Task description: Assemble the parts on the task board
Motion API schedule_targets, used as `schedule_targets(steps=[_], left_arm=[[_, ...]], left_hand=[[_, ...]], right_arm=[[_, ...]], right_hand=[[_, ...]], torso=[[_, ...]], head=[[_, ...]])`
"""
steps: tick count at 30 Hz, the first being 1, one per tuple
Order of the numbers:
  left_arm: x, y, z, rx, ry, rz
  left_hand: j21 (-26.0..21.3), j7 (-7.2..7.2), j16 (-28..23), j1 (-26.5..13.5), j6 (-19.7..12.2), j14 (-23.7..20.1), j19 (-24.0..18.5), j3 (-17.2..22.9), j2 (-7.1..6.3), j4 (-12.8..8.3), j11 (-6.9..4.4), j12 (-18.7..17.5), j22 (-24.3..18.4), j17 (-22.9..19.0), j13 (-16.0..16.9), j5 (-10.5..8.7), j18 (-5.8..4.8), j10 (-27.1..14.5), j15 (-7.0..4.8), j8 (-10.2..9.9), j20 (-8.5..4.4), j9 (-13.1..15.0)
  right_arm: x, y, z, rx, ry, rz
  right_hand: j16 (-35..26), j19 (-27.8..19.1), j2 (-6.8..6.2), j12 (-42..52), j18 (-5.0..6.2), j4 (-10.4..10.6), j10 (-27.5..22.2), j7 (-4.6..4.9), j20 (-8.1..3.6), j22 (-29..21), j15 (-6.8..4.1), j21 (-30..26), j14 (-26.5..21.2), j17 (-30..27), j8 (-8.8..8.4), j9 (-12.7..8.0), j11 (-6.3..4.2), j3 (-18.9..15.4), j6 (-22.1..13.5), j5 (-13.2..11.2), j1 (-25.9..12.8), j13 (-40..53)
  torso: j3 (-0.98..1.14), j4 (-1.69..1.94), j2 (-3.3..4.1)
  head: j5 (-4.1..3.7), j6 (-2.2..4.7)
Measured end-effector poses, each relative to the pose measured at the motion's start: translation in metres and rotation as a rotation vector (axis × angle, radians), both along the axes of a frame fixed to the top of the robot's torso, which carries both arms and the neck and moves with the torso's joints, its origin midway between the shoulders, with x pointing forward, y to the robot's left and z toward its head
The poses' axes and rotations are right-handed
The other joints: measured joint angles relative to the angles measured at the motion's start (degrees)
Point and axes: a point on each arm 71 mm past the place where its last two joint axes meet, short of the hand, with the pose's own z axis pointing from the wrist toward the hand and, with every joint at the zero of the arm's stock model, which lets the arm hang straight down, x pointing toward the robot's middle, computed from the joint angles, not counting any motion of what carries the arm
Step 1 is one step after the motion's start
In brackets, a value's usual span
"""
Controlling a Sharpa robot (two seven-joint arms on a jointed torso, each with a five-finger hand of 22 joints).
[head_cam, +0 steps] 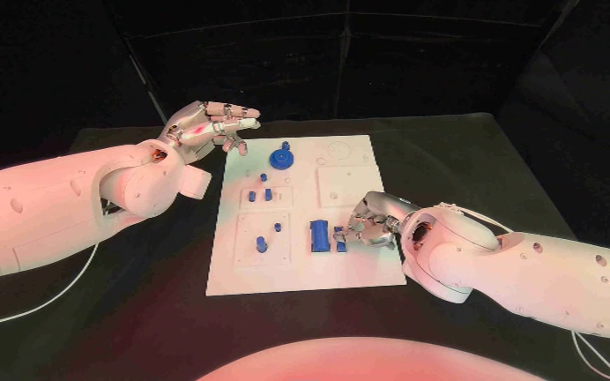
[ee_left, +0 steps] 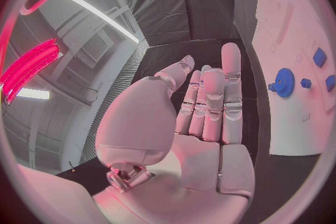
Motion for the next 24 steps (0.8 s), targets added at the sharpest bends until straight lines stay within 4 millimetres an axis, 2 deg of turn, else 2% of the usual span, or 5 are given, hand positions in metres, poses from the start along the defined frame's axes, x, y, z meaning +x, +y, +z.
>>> schedule_targets(steps=[7, 12, 14, 18, 24], left_arm=[[0.0, 0.0, 0.0, 0.0, 0.001, 0.0], [0.0, 0.0, 0.0, 0.001, 0.002, 0.0], [0.0, 0.001, 0.0, 0.001, 0.002, 0.0], [0.0, 0.001, 0.0, 0.001, 0.002, 0.002], [0.0, 0.002, 0.0, 0.002, 0.002, 0.004]], left_hand=[[0.0, 0.0, 0.0, 0.0, 0.0, 0.0, 0.0, 0.0, 0.0, 0.0, 0.0, 0.0, 0.0, 0.0, 0.0, 0.0, 0.0, 0.0, 0.0, 0.0, 0.0, 0.0], [0.0, 0.0, 0.0, 0.0, 0.0, 0.0, 0.0, 0.0, 0.0, -0.01, 0.0, 0.0, 0.01, 0.0, -0.01, 0.0, 0.0, 0.0, 0.0, 0.0, 0.0, 0.0], [0.0, 0.0, 0.0, 0.0, 0.0, 0.0, 0.0, 0.01, 0.0, -0.01, 0.0, 0.0, 0.01, 0.0, -0.01, 0.0, 0.0, 0.0, 0.0, 0.0, 0.0, 0.0], [0.0, 0.0, 0.0, 0.0, 0.0, 0.0, 0.0, 0.01, 0.0, -0.01, 0.0, 0.0, 0.01, 0.0, -0.01, 0.0, 0.0, 0.0, 0.0, 0.0, 0.0, 0.0], [0.0, 0.0, 0.0, 0.0, 0.0, 0.0, 0.0, 0.01, 0.0, -0.01, 0.0, 0.0, 0.01, 0.01, -0.01, 0.0, 0.0, 0.0, 0.0, 0.0, 0.0, 0.0]], right_arm=[[0.0, 0.002, 0.0, 0.002, 0.0, 0.003], [0.0, 0.001, 0.0, 0.003, -0.001, 0.004], [0.0, 0.0, 0.0, 0.003, -0.002, 0.005], [-0.002, -0.005, 0.001, 0.002, -0.004, 0.007], [-0.006, -0.011, 0.004, 0.001, -0.003, 0.027]], right_hand=[[0.0, 0.0, 0.22, 0.0, 0.0, 0.45, 0.0, 0.0, 0.0, -0.08, 0.0, 0.0, 0.0, 0.0, 0.0, 0.38, 0.0, -0.77, -0.01, -1.37, -0.22, 0.0], [0.0, 0.0, 0.24, 0.0, 0.0, -0.02, 0.0, 0.0, 0.0, -0.07, 0.0, 0.0, 0.0, 0.0, 0.31, 0.73, 0.0, -1.25, -0.01, -2.08, -0.2, 0.01], [0.0, -0.12, 0.47, 0.01, 0.0, -0.39, 0.0, 0.01, -0.12, -0.07, 0.0, 0.0, 0.0, 0.0, 0.31, 0.97, 0.0, -1.62, -0.01, -2.82, 0.63, 0.01], [0.0, -0.22, 0.09, 0.01, 0.0, -1.43, -0.01, 0.22, -0.22, -0.22, 0.0, 0.0, 0.0, 0.0, 0.31, 1.49, 0.0, -2.65, -0.22, -5.47, 2.84, 0.13], [0.0, -0.22, 0.08, 0.01, 0.0, -1.88, -0.01, 0.41, -0.22, -0.22, 0.0, 0.0, 0.0, 0.0, 0.31, 1.9, 0.0, -3.5, -0.42, -7.22, 2.83, 0.31]], torso=[[0.01, 0.0, -0.01], [0.02, 0.0, -0.01], [0.02, 0.0, -0.01], [0.03, -0.01, -0.01], [0.05, -0.03, -0.02]], head=[[0.01, 0.02], [0.01, 0.0], [0.0, -0.01], [-0.01, -0.09], [0.16, -0.15]])
